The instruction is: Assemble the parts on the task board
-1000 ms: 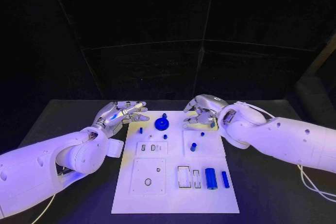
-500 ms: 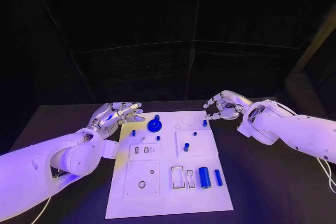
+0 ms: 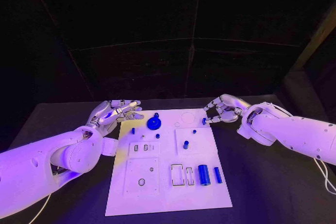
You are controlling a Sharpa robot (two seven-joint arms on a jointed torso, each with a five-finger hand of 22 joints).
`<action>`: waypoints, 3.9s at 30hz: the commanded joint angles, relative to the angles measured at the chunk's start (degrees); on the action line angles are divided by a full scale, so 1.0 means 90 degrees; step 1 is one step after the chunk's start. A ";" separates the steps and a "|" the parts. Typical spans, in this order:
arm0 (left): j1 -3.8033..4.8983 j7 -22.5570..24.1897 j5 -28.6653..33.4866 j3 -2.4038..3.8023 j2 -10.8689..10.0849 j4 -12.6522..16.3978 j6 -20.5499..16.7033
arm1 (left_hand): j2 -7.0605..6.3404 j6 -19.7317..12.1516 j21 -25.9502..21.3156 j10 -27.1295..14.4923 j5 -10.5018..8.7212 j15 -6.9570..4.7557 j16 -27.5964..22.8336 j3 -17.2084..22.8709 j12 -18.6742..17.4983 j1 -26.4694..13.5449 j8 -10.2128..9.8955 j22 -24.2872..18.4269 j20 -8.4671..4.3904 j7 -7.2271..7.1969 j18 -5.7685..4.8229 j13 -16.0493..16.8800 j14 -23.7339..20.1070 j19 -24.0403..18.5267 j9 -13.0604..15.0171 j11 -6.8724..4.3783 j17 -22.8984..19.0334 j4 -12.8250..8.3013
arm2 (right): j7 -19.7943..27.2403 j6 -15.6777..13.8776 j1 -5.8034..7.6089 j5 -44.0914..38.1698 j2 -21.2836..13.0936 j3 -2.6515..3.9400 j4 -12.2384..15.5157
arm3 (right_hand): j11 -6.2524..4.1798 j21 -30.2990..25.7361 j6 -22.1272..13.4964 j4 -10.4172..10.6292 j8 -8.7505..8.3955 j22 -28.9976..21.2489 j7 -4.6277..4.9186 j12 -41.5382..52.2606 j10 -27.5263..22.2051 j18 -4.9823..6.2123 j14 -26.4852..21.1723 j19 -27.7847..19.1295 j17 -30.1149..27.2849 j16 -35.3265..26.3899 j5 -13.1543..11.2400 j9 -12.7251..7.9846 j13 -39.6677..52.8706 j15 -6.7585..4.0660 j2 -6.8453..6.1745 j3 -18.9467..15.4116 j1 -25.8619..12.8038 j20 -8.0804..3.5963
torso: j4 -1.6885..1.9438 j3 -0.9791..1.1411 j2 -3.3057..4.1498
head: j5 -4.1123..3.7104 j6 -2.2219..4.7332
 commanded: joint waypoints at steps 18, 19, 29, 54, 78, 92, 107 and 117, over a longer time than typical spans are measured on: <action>0.0007 0.0073 -0.0073 0.0004 0.0047 -0.0064 0.0103 | -0.0033 0.0007 -0.0026 -0.0022 0.0006 0.0004 -0.0026 0.0040 -0.0046 -0.0044 -0.0015 -0.0009 -0.0008 0.0038 0.0037 -0.0008 0.0030 0.0023 -0.0003 0.0019 0.0010 -0.0011 | -0.0148 0.0270 -0.0096 -0.0238 0.0303 0.0004 -0.0281 | -0.0023 0.0012 0.0217 -0.0159 0.0096 0.0071 -0.0017 0.0075 0.0065 -0.0054 0.0427 0.0027 0.0536 0.0019 -0.0092 0.0042 0.0128 -0.0009 0.0292 0.0076 0.0195 -0.0014 | 0.0007 -0.0020 -0.0003 | -0.0005 -0.0053; 0.0007 0.0072 -0.0073 0.0004 0.0048 -0.0067 0.0102 | -0.0033 0.0007 -0.0026 -0.0022 0.0006 0.0004 -0.0026 0.0041 -0.0046 -0.0044 -0.0015 -0.0009 -0.0008 0.0038 0.0037 -0.0008 0.0030 0.0023 -0.0003 0.0019 0.0010 -0.0011 | -0.0172 0.0282 -0.0102 -0.0273 0.0315 0.0004 -0.0291 | -0.0027 0.0014 0.0247 -0.0207 0.0105 0.0073 -0.0021 0.0076 0.0066 -0.0055 0.0428 0.0029 0.0539 0.0021 -0.0129 0.0041 0.0132 -0.0014 0.0321 0.0113 0.0248 -0.0020 | 0.0007 -0.0018 -0.0003 | -0.0005 -0.0053; 0.0006 0.0055 -0.0073 0.0003 0.0058 -0.0074 0.0114 | -0.0035 0.0001 -0.0027 -0.0032 0.0007 0.0007 -0.0034 0.0075 -0.0062 -0.0033 -0.0021 -0.0010 -0.0007 0.0044 0.0037 -0.0012 0.0030 0.0023 -0.0003 0.0023 0.0014 -0.0029 | -0.0342 0.0375 -0.0130 -0.0511 0.0366 0.0004 -0.0377 | -0.0036 0.0020 0.0339 -0.0324 0.0124 0.0087 -0.0029 0.0088 0.0074 -0.0058 0.0432 0.0038 0.0558 0.0029 -0.0216 0.0035 0.0152 -0.0023 0.0362 0.0192 0.0325 -0.0031 | -0.0003 -0.0021 -0.0007 | 0.0020 -0.0085; 0.0006 0.0053 -0.0073 0.0003 0.0057 -0.0086 0.0112 | -0.0053 -0.0004 -0.0027 -0.0037 0.0005 0.0008 -0.0042 0.0102 -0.0075 -0.0021 -0.0027 -0.0011 -0.0006 0.0050 0.0037 -0.0014 0.0030 0.0022 -0.0003 0.0028 0.0019 -0.0055 | -0.0417 0.0431 -0.0138 -0.0528 0.0430 0.0004 -0.0423 | -0.0107 0.0068 0.0703 -0.0283 0.0210 0.0185 -0.0120 0.0183 0.0161 -0.0075 0.0456 0.0100 0.0665 0.0081 -0.0248 0.0038 0.0261 -0.0072 0.0530 0.0271 0.0044 -0.0066 | 0.0003 -0.0014 -0.0011 | -0.0005 -0.0085; 0.0006 0.0041 -0.0073 0.0003 0.0042 -0.0086 0.0100 | -0.0052 -0.0008 -0.0026 -0.0041 0.0006 0.0008 -0.0045 0.0121 -0.0082 -0.0015 -0.0031 -0.0011 -0.0006 0.0055 0.0037 -0.0015 0.0032 0.0023 -0.0003 0.0031 0.0022 -0.0064 | -0.0484 -0.0403 -0.0135 0.0099 0.0309 0.0008 -0.0059 | -0.0259 0.0124 0.1212 -0.0594 0.0215 0.0295 -0.0284 0.0261 0.0259 -0.0098 0.0490 0.0176 0.0817 0.0154 -0.0811 0.0018 0.0395 -0.0215 0.0952 0.1095 0.0141 -0.0220 | -0.0006 -0.0015 -0.0015 | 0.0006 -0.0069; 0.0007 0.0053 -0.0073 0.0003 0.0054 -0.0239 0.0102 | -0.0065 -0.0012 -0.0027 -0.0044 0.0003 0.0012 -0.0050 0.0128 -0.0089 -0.0024 -0.0035 -0.0012 -0.0005 0.0061 0.0036 -0.0016 0.0033 0.0023 -0.0003 0.0036 0.0025 -0.0069 | -0.1699 -0.0807 -0.0110 0.0060 0.0471 0.0016 0.1204 | -0.0254 0.0110 0.1237 -0.0622 0.0155 0.0263 -0.0283 0.0228 0.0249 -0.0092 0.0484 0.0160 0.0798 0.0144 -0.0841 0.0018 0.0378 -0.0207 0.0860 0.1354 -0.0132 -0.0211 | -0.0024 -0.0070 -0.0149 | 0.0157 -0.0139; 0.0025 0.0074 -0.0072 0.0004 0.0061 -0.0314 0.0085 | -0.0073 -0.0012 -0.0027 -0.0042 0.0002 0.0015 -0.0053 0.0130 -0.0091 -0.0035 -0.0035 -0.0012 -0.0003 0.0062 0.0035 -0.0016 0.0033 0.0023 -0.0003 0.0039 0.0027 -0.0067 | -0.3051 -0.0289 -0.0139 -0.0990 0.1810 0.0005 0.1295 | -0.0262 0.0092 0.1270 -0.0637 0.0137 0.0227 -0.0295 0.0202 0.0240 -0.0084 0.0475 0.0141 0.0756 0.0121 -0.0902 0.0022 0.0362 -0.0214 0.0818 0.1519 -0.0269 -0.0214 | 0.0046 -0.0157 -0.0250 | 0.0319 -0.0193; 0.0040 0.0068 -0.0072 0.0004 0.0072 -0.0372 0.0088 | -0.0073 -0.0012 -0.0027 -0.0042 0.0002 0.0015 -0.0053 0.0130 -0.0091 -0.0035 -0.0035 -0.0012 -0.0003 0.0062 0.0035 -0.0016 0.0033 0.0023 -0.0003 0.0039 0.0027 -0.0067 | -0.3308 -0.0001 -0.0292 -0.1675 0.2307 0.0001 0.1167 | -0.0268 0.0093 0.1286 -0.0679 0.0125 0.0237 -0.0299 0.0188 0.0234 -0.0086 0.0476 0.0147 0.0756 0.0120 -0.0923 0.0022 0.0355 -0.0221 0.0734 0.1625 -0.0344 -0.0220 | 0.0057 -0.0146 -0.0253 | 0.0544 -0.0227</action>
